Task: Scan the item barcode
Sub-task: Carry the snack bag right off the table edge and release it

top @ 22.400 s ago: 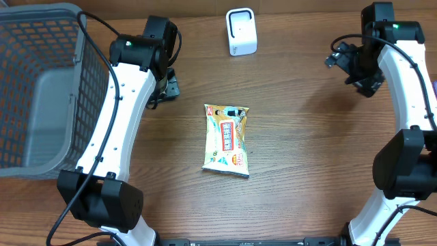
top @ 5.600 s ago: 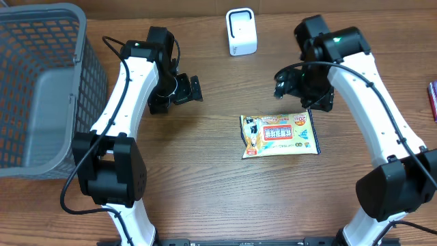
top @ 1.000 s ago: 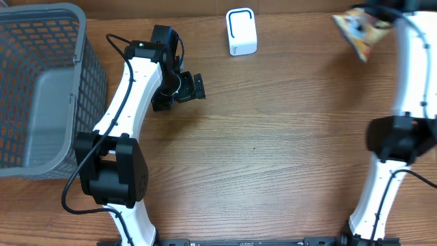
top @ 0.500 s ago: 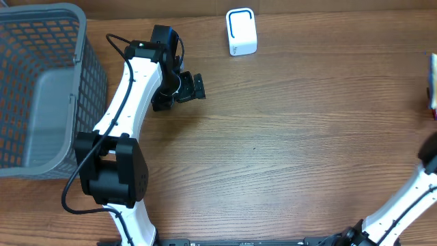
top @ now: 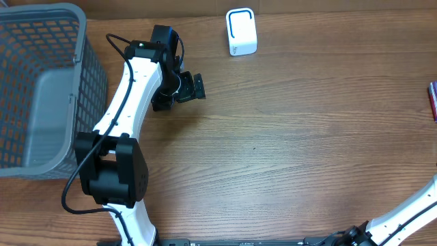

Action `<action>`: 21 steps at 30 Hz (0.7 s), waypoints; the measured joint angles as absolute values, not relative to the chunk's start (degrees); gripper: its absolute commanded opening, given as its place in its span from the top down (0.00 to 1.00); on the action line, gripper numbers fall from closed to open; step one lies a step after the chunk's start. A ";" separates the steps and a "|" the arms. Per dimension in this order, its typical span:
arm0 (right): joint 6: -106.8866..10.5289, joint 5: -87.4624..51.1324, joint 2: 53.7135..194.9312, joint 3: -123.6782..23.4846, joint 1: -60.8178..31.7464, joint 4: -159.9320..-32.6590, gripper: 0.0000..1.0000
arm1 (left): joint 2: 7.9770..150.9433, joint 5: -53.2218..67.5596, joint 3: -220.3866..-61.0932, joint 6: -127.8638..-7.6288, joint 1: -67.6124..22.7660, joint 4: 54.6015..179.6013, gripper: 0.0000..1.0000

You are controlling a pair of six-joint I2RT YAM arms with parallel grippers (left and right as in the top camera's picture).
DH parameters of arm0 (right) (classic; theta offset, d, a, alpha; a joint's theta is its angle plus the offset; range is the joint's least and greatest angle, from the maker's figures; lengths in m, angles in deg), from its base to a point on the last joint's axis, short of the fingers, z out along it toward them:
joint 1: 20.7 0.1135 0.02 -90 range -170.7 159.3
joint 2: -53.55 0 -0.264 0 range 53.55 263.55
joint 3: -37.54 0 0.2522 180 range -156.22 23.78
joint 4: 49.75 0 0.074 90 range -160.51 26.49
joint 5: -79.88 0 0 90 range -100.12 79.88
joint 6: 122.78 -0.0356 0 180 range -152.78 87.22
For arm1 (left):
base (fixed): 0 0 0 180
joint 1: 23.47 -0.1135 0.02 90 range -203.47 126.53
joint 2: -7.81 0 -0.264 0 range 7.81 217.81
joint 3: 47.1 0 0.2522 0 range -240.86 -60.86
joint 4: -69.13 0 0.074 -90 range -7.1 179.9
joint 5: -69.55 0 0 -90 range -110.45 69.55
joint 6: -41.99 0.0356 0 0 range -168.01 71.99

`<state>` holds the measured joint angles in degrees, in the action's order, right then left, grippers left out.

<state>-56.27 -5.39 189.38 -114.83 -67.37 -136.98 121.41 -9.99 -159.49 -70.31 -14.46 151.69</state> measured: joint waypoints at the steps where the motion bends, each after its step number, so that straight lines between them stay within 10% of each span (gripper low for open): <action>1: -56.29 -6.18 189.38 -114.87 -67.27 -137.70 0.22 | 121.41 -9.99 -159.49 -70.29 -14.43 151.69 0.00; 5: -55.68 -9.80 189.38 -115.98 -67.11 -142.47 0.00 | 121.41 -9.99 -159.49 -70.29 -14.46 151.69 0.00; 21: -53.45 -26.22 160.40 -119.20 -64.45 -160.52 0.00 | 121.41 -9.99 -159.49 -70.31 -14.46 151.69 0.00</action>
<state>-53.45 -26.22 160.40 -119.20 -64.45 -160.52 121.41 -9.99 -159.49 -70.31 -14.46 151.69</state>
